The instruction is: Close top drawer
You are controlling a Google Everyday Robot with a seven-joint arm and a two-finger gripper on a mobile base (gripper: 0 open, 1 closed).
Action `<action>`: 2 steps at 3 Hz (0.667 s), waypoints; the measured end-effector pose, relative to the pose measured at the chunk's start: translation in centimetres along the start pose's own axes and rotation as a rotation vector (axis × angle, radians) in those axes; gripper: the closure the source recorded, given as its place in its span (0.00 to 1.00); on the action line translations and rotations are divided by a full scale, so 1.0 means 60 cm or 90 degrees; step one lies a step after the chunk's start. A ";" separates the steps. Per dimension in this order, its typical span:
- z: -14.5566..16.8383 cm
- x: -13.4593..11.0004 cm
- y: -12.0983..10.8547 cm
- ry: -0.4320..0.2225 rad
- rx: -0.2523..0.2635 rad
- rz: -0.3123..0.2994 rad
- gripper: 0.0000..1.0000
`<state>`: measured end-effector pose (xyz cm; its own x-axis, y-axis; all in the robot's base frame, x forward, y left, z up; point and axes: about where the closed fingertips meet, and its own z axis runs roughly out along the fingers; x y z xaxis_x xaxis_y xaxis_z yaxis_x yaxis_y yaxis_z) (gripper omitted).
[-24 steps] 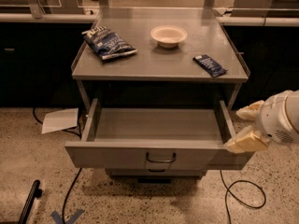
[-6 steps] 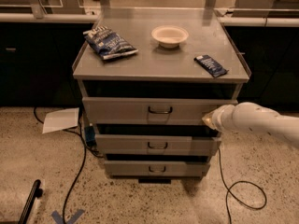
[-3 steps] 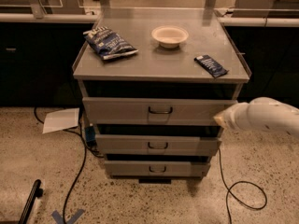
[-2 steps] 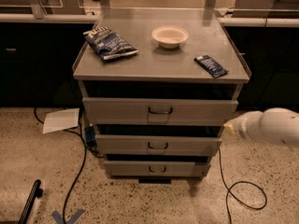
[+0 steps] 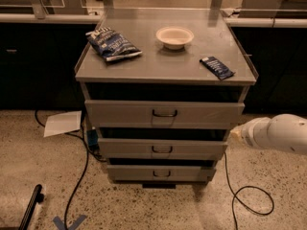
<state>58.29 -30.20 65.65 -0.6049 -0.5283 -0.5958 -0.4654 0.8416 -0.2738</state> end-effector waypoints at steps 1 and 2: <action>0.000 0.000 0.000 0.000 0.000 0.000 0.37; 0.000 0.000 0.000 0.000 0.000 0.000 0.14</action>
Offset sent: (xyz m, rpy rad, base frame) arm 0.0000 0.0000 0.0000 0.0000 0.0000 0.0000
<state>58.29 -30.20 65.65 -0.6048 -0.5284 -0.5958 -0.4655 0.8416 -0.2738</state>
